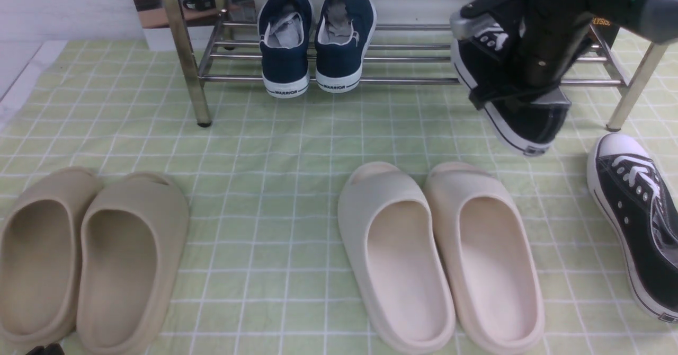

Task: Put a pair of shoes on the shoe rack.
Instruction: Use the right arm to put a shoe into the shoe rack

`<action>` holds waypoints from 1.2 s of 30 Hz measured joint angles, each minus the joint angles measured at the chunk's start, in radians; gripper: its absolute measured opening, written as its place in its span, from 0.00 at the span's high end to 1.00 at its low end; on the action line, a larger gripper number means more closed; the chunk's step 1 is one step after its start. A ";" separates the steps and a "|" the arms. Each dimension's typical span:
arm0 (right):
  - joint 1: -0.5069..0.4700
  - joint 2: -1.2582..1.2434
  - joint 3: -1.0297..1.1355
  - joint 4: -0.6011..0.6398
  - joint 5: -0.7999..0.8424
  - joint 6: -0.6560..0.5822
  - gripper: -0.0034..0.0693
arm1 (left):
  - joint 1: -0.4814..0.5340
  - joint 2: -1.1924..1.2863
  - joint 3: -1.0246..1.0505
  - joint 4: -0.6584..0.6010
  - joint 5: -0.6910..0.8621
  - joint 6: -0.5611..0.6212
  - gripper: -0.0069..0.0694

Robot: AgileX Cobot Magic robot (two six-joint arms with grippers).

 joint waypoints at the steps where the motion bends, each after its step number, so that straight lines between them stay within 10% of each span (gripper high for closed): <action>1: -0.002 0.032 -0.048 -0.003 0.000 0.000 0.94 | 0.000 0.000 0.000 0.000 0.000 0.000 0.78; 36: -0.030 0.220 -0.313 -0.037 -0.079 -0.019 0.90 | 0.000 0.000 0.000 0.000 0.000 -0.001 0.74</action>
